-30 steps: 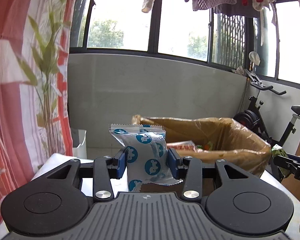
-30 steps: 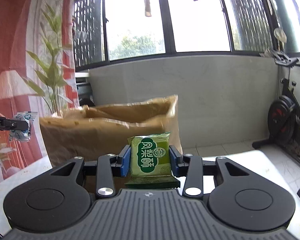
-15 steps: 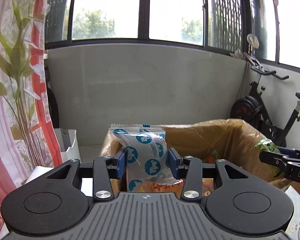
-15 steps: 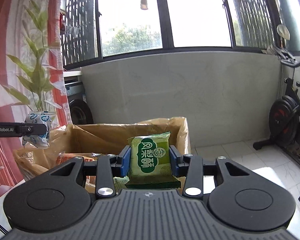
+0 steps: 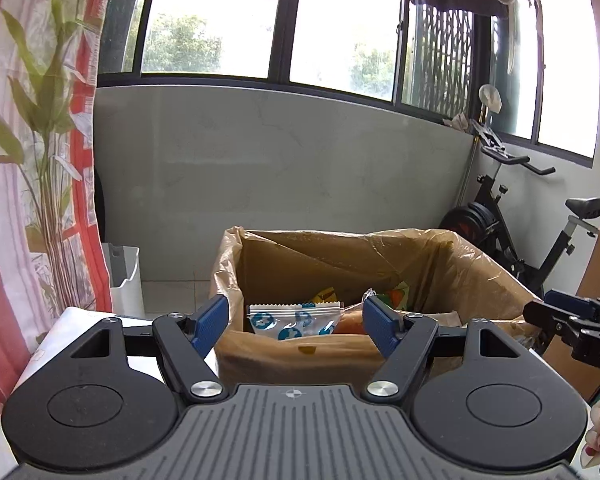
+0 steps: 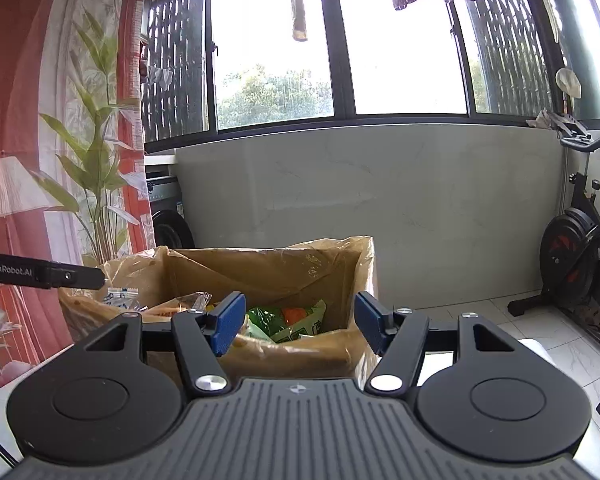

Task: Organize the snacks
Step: 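Lift both packets over the box and open both tools to release them, then lower the left tool toward the red packet while the right tool hovers over the gold wrapper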

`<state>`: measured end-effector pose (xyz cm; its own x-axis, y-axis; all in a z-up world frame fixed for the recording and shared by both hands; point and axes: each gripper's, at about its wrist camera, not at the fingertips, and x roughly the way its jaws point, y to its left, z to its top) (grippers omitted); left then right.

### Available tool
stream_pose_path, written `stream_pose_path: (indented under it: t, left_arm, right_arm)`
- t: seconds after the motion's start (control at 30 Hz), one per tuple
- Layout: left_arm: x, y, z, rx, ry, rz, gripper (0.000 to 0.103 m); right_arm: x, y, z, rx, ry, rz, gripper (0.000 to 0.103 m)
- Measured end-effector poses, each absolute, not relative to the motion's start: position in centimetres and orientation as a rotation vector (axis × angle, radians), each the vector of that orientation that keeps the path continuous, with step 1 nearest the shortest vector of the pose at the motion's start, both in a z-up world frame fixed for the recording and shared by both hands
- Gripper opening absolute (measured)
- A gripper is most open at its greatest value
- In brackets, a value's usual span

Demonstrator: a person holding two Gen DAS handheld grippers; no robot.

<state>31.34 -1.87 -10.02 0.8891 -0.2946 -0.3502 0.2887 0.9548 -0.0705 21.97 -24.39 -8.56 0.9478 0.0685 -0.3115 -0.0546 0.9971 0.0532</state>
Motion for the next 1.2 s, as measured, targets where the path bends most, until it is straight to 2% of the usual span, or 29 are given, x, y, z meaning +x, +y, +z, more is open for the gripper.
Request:
stream_pose_path:
  t: [0.2, 0.33, 0.77, 1.07, 1.2]
  left_arm:
    - [27.4, 1.1, -10.8, -0.108, 0.360, -0.290, 0.074]
    - [26.7, 1.7, -13.1, -0.120, 0.419, -0.270, 0.072]
    - [31.4, -0.2, -23.5, -0.127, 0.733, -0.244, 0.048]
    - [33.5, -2.4, -25.5, -0.062, 0.774, -0.253, 0.049]
    - [34.3, -2.4, -26.3, -0.064, 0.808, -0.268, 0.047]
  right_arm:
    - [17.8, -23.8, -10.5, 0.053, 0.295, 0.027, 0.064]
    - [16.5, -23.7, -12.8, 0.060, 0.335, 0.011, 0.064]
    - [16.0, -25.7, -21.1, 0.094, 0.590, -0.077, 0.064]
    - [15.9, -25.9, -21.9, 0.094, 0.612, -0.057, 0.064]
    - [16.0, -26.0, -21.9, 0.102, 0.618, -0.055, 0.064]
